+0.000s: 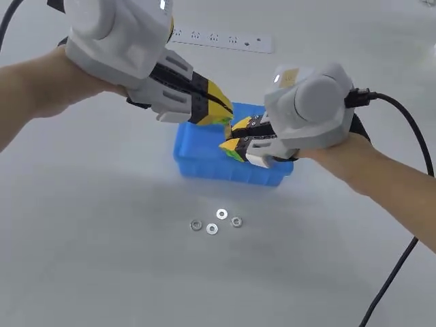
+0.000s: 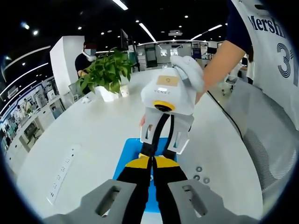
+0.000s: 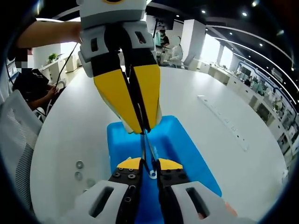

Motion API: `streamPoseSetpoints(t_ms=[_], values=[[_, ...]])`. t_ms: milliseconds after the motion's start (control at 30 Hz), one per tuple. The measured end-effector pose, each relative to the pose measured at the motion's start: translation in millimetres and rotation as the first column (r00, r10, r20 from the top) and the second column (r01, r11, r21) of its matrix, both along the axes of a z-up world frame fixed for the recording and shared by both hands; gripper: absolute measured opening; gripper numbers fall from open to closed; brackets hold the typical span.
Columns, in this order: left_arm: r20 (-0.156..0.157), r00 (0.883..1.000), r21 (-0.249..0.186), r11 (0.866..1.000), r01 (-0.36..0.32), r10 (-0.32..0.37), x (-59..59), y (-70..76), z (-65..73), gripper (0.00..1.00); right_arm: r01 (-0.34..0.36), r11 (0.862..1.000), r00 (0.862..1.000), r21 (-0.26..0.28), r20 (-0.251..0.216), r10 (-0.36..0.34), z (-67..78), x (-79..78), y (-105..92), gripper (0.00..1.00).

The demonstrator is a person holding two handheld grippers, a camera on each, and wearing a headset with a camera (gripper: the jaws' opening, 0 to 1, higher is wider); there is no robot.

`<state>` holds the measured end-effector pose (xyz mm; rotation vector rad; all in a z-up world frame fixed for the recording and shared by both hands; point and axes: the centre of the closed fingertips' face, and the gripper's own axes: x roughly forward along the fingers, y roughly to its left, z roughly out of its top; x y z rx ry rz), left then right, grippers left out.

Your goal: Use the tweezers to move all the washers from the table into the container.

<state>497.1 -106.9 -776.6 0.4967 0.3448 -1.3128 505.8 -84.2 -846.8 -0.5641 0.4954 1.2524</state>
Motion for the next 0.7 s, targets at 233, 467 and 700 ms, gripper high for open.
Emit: streamPoseSetpoints(t_ms=[233, 467, 700], values=[[0.019, 1.0, 0.0, 1.0, -0.002, 0.002, -5.0, 0.9, 13.2, 0.05, 0.011, 1.0, 1.0, 0.021, 0.015, -0.011, 14.9, -0.8, -0.9, 0.13], [0.042, 0.999, 0.002, 1.0, 0.001, -0.001, -12.8, -1.7, 28.8, 0.05, 0.021, 0.999, 0.999, 0.034, 0.038, -0.022, 30.9, -7.3, -1.9, 0.13], [0.064, 0.998, 0.02, 1.0, 0.017, -0.018, -25.8, -0.9, 42.7, 0.05, 0.006, 0.999, 0.999, 0.053, 0.051, -0.008, 47.0, -19.7, -4.1, 0.13]])
